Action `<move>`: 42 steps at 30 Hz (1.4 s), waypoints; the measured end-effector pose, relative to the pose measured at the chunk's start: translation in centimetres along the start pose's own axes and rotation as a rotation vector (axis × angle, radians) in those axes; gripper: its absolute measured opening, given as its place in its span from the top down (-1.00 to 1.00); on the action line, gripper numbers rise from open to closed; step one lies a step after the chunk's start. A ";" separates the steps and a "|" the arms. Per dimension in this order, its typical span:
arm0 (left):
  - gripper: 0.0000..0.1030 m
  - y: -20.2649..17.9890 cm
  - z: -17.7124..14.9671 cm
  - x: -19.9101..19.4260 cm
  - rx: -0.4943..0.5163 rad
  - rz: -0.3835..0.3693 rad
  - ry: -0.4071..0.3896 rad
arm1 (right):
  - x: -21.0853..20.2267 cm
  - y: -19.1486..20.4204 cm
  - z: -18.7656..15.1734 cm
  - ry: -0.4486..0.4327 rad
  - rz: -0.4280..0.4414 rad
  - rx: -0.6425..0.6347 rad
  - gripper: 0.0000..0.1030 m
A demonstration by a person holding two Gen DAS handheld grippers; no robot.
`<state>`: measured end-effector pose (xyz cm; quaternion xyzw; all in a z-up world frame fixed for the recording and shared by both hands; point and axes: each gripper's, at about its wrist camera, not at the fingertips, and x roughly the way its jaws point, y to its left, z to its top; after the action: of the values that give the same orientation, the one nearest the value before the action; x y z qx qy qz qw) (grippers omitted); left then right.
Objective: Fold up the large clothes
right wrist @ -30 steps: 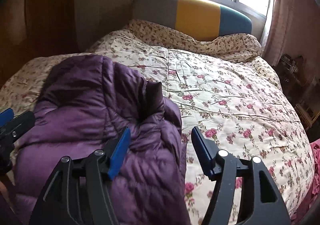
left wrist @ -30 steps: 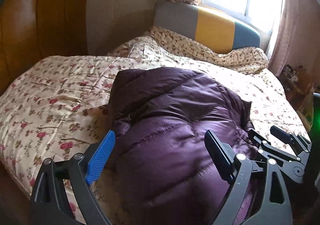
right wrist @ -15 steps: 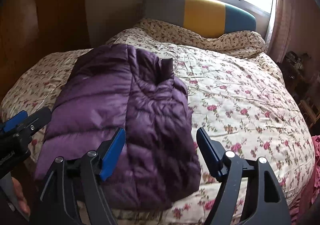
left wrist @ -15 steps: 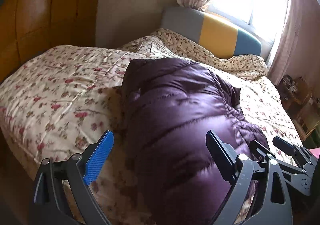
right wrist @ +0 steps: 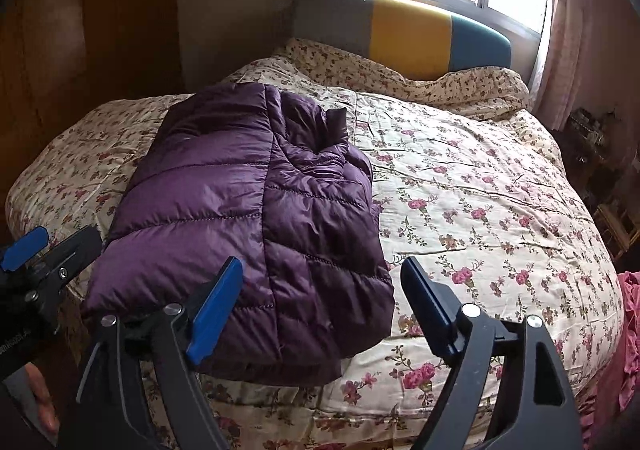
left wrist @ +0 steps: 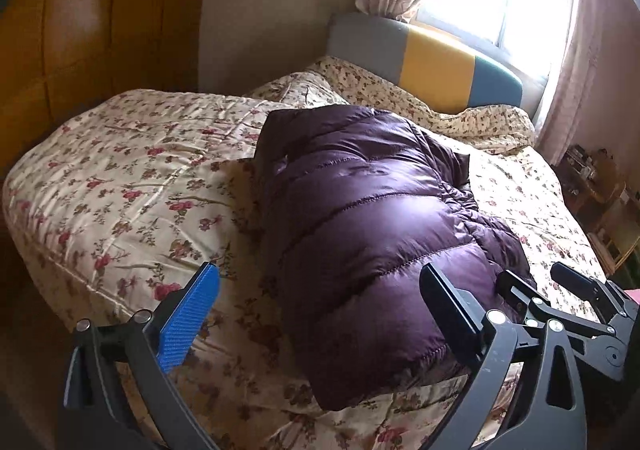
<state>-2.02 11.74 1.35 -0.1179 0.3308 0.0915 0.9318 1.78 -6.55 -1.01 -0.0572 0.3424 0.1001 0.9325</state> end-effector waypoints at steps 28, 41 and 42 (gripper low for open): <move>-0.93 -0.6 0.3 -1.8 -0.010 0.142 -0.038 | -1.2 0.2 -0.7 -0.018 -0.007 -0.022 -0.69; -0.93 -1.9 0.2 -2.4 0.064 0.171 -0.058 | -0.8 -0.1 -0.9 -0.003 -0.004 -0.008 -0.73; -0.93 -2.0 0.2 -2.4 0.067 0.172 -0.056 | -0.8 -0.1 -0.9 -0.003 -0.005 -0.007 -0.73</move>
<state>-3.20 9.67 3.33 -0.0551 0.3162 0.1634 0.9329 0.62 -6.95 -1.17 -0.0614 0.3406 0.0992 0.9329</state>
